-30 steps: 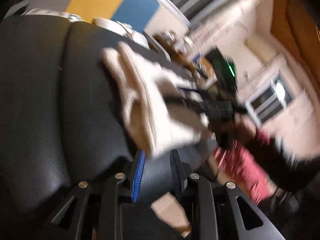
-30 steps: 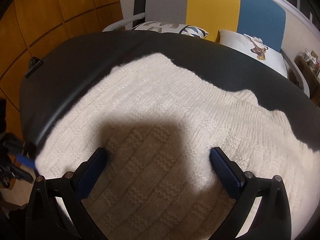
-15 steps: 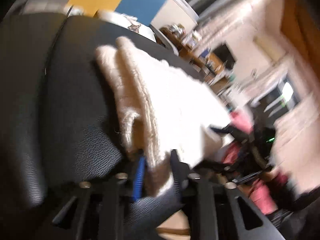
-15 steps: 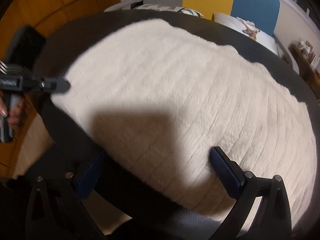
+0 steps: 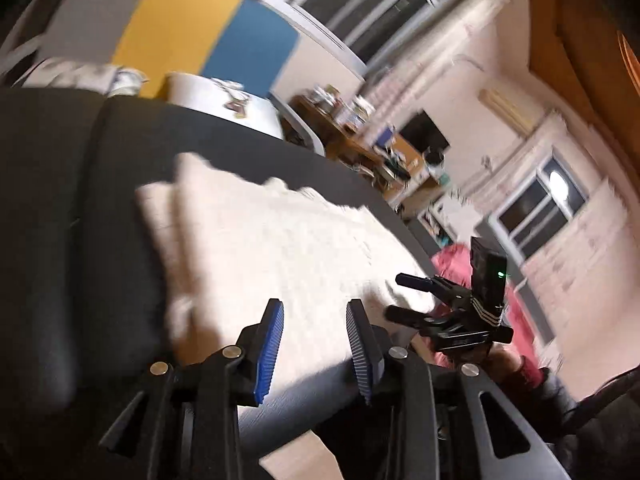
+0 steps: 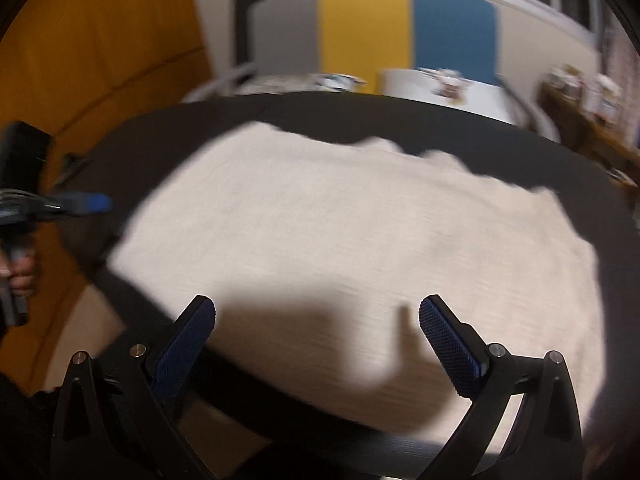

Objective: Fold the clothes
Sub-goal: 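Open the left tool and lift both tools above the folded sweater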

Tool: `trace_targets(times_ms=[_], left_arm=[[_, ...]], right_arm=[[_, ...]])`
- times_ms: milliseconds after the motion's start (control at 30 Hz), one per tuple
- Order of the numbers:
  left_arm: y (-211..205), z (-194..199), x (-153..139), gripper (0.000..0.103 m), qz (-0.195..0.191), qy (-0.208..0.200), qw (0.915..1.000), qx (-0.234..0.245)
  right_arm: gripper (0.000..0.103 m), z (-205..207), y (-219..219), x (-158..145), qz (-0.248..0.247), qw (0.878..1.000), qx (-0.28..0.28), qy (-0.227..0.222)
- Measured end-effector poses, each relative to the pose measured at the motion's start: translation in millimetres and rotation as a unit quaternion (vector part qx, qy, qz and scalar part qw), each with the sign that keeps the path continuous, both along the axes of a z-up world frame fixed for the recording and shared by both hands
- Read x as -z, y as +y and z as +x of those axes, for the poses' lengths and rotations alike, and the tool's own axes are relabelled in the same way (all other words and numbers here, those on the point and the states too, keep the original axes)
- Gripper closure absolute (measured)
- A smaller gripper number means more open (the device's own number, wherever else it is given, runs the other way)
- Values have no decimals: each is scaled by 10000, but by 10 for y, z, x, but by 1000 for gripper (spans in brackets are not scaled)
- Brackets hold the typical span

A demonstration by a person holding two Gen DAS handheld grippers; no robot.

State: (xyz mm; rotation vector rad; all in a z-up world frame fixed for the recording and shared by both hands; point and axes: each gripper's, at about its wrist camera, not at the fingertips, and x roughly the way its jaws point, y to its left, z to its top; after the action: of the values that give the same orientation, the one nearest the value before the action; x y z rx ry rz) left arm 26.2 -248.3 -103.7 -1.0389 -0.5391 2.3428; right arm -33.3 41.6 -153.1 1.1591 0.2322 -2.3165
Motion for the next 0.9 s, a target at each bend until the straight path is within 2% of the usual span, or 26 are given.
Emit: trace_targets(times_ms=[67, 100, 167, 233, 367, 467, 500, 567, 600, 667, 700, 767, 833, 900], left_arm=[[335, -112, 150, 71, -708, -182, 9970, 260], [407, -102, 211, 71, -932, -220, 9950, 292], [517, -60, 321, 71, -1302, -249, 9907, 308], [628, -18, 430, 71, -1671, -277, 9850, 324], [457, 36, 270, 71, -1336, -182, 9906, -249], [509, -67, 122, 69, -1161, 69, 9921, -465], [530, -103, 76, 65, -1104, 150, 9924, -531], [601, -205, 73, 60, -1315, 164, 9897, -547], [640, -251, 144, 60, -1485, 9, 9876, -517], [720, -349, 309, 60, -1842, -378, 9812, -424], [761, -399, 392, 61, -2018, -571, 9770, -377], [842, -336, 399, 61, -2391, -243, 9703, -269], [892, -325, 382, 61, -2611, -200, 9650, -149], [903, -402, 307, 61, -2435, -239, 9696, -68]], right_arm=[[0, -24, 105, 183, 228, 9989, 289, -277], [0, -36, 157, 275, 342, 9976, 433, -415], [0, 50, 204, 302, 232, 9986, 455, -120], [0, 80, 243, 333, 90, 9987, 502, -32], [0, 35, 285, 371, -123, 9972, 732, -13], [0, -30, 387, 244, -233, 9988, 383, -215], [0, -54, 483, 179, -388, 9980, 482, -134], [0, -47, 832, 31, -725, 9919, 1035, 118], [0, -75, 996, 25, -804, 9889, 1245, 70], [0, -148, 1300, 150, -996, 9841, 1442, -299], [0, -146, 1406, 212, -1123, 9823, 1441, -405], [0, -88, 1571, 277, -1371, 9792, 1381, -568], [0, 36, 1658, 235, -1689, 9764, 1162, -680], [0, 63, 1845, 156, -2202, 9686, 897, -730]])
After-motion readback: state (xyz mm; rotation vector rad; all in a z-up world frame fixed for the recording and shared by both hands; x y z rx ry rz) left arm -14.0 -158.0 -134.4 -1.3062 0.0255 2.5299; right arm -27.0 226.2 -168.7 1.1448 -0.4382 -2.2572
